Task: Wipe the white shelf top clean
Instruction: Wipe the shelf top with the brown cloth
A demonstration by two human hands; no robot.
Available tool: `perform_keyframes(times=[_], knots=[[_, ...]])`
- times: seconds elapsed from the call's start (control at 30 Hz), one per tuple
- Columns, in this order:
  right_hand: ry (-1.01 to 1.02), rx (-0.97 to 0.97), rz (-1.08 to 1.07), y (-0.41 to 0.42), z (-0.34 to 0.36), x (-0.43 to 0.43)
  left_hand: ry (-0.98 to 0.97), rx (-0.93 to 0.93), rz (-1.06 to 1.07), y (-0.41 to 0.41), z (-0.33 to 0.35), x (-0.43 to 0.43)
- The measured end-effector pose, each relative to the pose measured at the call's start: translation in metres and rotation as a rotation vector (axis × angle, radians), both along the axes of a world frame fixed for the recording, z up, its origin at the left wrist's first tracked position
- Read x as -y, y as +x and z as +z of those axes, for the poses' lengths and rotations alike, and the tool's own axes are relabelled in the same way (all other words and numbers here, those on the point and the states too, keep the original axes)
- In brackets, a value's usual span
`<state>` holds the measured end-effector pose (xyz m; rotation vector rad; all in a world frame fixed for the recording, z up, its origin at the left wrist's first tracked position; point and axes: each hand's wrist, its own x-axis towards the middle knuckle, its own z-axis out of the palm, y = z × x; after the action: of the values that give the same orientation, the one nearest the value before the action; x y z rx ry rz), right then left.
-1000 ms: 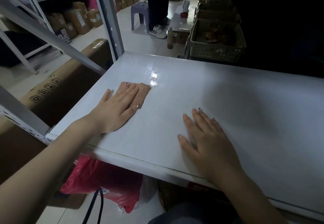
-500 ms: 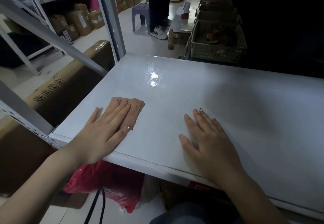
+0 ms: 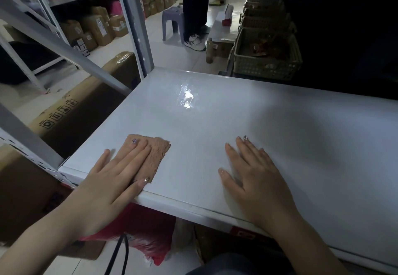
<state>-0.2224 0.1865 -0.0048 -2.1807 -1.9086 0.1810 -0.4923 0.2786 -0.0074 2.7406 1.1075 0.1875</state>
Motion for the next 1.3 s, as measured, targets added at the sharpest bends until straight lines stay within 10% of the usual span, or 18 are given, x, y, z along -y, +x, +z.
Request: perform_keyframes(times=[1.3], knots=[[0.135, 0.04, -0.063, -0.001, -0.012, -0.002, -0.079, -0.089, 0.132, 0.062, 0.015, -0.087]])
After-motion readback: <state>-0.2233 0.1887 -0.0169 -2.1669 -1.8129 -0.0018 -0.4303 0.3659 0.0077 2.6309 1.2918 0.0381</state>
